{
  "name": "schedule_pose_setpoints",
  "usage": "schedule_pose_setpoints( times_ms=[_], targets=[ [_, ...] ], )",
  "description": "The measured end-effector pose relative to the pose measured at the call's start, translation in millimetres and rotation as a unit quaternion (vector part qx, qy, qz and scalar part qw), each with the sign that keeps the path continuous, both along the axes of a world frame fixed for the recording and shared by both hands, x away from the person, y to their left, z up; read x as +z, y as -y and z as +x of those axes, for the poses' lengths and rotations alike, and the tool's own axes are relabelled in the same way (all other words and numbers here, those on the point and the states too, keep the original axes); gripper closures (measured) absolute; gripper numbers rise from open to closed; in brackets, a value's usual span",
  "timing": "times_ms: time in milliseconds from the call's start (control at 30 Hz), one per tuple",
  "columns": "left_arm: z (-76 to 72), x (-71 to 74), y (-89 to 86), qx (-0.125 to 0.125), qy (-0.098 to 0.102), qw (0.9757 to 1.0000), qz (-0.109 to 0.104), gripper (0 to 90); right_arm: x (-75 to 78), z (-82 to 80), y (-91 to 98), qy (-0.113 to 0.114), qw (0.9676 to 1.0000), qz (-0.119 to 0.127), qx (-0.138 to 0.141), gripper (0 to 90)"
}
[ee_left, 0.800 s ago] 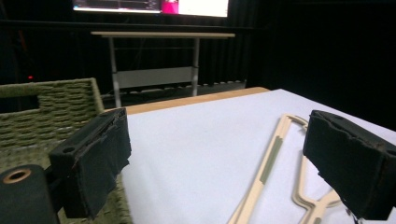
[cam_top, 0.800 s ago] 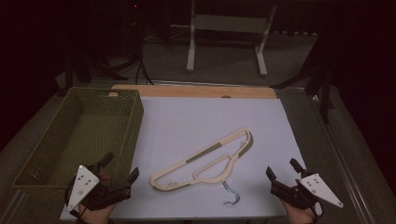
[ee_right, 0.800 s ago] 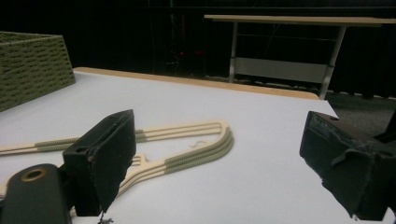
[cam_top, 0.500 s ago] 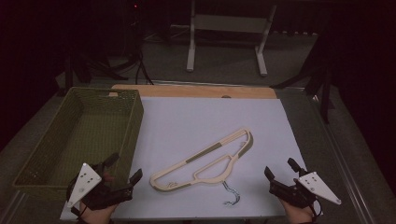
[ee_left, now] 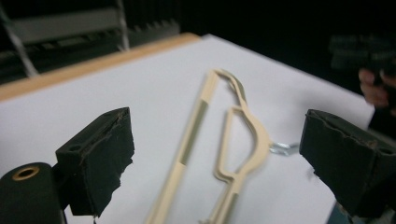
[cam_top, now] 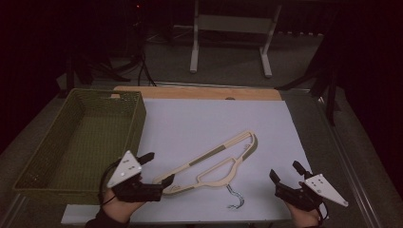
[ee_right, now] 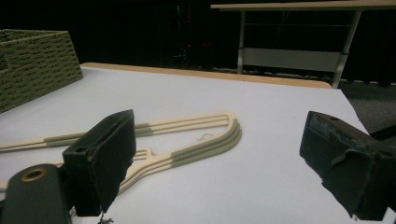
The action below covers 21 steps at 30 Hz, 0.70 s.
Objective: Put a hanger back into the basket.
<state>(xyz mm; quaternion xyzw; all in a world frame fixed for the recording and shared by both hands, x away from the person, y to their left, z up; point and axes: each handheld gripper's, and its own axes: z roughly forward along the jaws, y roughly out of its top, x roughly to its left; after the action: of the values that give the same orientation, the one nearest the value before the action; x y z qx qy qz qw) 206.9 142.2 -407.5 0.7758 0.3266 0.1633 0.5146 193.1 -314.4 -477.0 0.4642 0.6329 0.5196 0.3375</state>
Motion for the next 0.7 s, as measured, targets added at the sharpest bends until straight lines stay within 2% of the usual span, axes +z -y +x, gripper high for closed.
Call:
schedule_pose_setpoints(
  times_ms=[33,67,100,167,200,233,267,300,333,367,400,433,500,567,633,667,700],
  targets=[
    [0.0,0.0,0.0,0.000,0.000,1.0000,0.000,10.5,0.0,0.0,0.0,0.000,1.0000,0.000,0.000,10.8],
    [5.0,-1.5,15.2,-0.029,-0.016,0.9992,0.021,10.5,0.0,0.1,0.5,0.000,1.0000,0.001,-0.001,10.8],
    [5.0,-1.5,15.2,-0.029,-0.016,0.9992,0.021,11.3,-0.1,0.4,1.0,0.001,1.0000,0.001,-0.001,10.8],
    [10.1,-5.0,31.1,-0.049,-0.031,0.9976,0.037,12.4,0.0,0.3,1.0,0.000,1.0000,0.002,0.000,10.8],
    [15.5,-10.1,46.6,-0.071,-0.044,0.9954,0.048,12.6,-0.1,0.4,1.0,-0.001,1.0000,0.000,0.000,10.8],
    [18.4,-13.3,54.3,-0.078,-0.048,0.9942,0.055,14.4,-0.2,0.3,1.0,-0.002,1.0000,0.001,0.001,10.8],
    [18.4,-13.3,54.3,-0.078,-0.048,0.9942,0.055,14.6,-0.2,0.3,1.0,-0.002,1.0000,0.001,0.001,10.8],
    [25.0,-20.7,68.4,-0.095,-0.057,0.9915,0.068,14.8,-0.7,0.5,1.2,-0.003,1.0000,0.000,0.001,10.8],
    [28.6,-24.9,74.8,-0.103,-0.065,0.9899,0.072,15.0,-0.7,0.3,1.3,-0.003,1.0000,0.002,0.001,10.8],
    [28.6,-24.9,74.8,-0.103,-0.065,0.9899,0.072,15.6,-0.6,0.2,1.5,-0.003,1.0000,0.003,0.002,10.8],
    [35.0,-32.8,87.0,-0.125,-0.076,0.9853,0.088,16.5,-0.6,0.2,1.7,-0.002,1.0000,0.003,0.002,10.9],
    [35.0,-32.8,87.0,-0.125,-0.076,0.9853,0.088,17.5,-0.7,0.2,2.1,-0.003,1.0000,0.004,0.003,10.8],
    [40.8,-40.0,97.7,-0.142,-0.081,0.9813,0.102,19.8,-0.9,0.4,2.5,-0.003,1.0000,0.005,0.004,10.8],
    [48.2,-46.6,106.4,-0.162,-0.092,0.9762,0.112,25.3,-1.6,0.6,3.0,-0.006,0.9999,0.009,0.005,10.9],
    [54.5,-52.9,115.0,-0.180,-0.097,0.9704,0.128,26.5,-1.7,0.6,3.1,-0.006,0.9999,0.009,0.006,10.9],
    [60.6,-59.2,123.8,-0.201,-0.109,0.9621,0.149,27.0,-2.1,0.6,2.9,-0.006,0.9999,0.008,0.008,10.9],
    [60.6,-59.2,123.8,-0.201,-0.109,0.9621,0.149,27.0,-2.2,0.8,2.8,-0.007,0.9999,0.008,0.010,10.9]
  ],
)
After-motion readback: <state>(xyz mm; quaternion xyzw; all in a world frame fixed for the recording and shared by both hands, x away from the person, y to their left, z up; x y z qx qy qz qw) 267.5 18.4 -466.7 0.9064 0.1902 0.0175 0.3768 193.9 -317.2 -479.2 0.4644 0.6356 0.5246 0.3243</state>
